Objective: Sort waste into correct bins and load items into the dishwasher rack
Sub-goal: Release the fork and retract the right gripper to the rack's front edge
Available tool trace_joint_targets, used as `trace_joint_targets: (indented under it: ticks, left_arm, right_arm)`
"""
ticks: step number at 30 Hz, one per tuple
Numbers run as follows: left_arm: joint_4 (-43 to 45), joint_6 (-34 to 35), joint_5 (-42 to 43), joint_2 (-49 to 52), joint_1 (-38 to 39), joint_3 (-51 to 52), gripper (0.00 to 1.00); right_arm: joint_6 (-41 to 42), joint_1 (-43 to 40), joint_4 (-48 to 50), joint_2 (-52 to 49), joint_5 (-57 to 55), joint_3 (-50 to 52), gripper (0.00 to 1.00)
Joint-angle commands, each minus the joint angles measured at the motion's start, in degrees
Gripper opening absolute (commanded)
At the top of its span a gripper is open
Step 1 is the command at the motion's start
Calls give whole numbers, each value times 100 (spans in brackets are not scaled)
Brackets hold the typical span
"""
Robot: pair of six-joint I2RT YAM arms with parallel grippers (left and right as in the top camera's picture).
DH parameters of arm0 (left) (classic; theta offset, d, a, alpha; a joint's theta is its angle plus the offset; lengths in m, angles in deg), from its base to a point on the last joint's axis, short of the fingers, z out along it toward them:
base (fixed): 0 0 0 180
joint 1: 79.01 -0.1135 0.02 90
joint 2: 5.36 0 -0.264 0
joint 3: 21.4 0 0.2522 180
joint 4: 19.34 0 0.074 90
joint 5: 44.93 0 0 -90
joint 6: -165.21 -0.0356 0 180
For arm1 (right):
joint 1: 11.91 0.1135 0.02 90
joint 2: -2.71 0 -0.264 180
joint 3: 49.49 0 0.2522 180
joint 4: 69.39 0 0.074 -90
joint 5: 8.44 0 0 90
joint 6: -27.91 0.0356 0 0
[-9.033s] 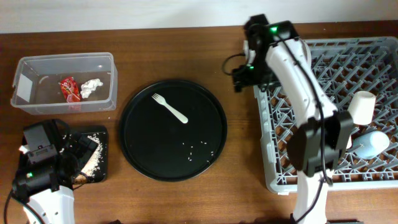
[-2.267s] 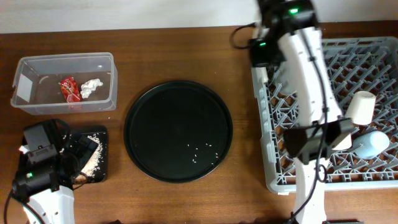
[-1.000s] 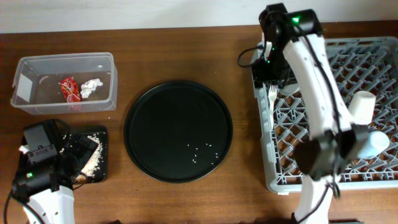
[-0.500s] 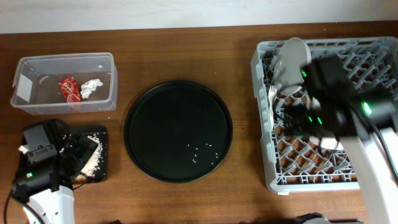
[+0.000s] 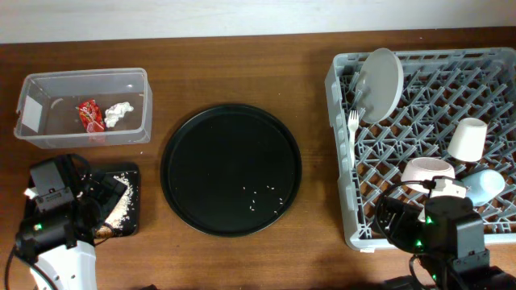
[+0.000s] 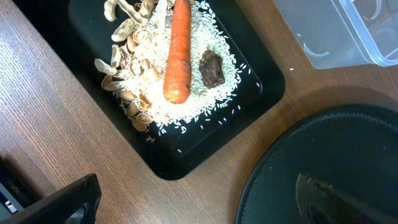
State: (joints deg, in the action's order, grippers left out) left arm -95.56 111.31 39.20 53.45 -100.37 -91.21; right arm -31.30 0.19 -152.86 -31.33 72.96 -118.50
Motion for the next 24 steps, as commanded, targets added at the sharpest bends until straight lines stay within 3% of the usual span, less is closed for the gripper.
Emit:
trace_joint_targets:
  ticks: [1, 24]
  left_arm:
    - [2, 55, -44, -33, -28, -79, 99]
    - [0, 55, -44, -33, -28, -79, 99]
  right_arm:
    - [540, -7, 186, 31, 203, 28, 98]
    - [549, 59, 48, 348, 177, 153, 99]
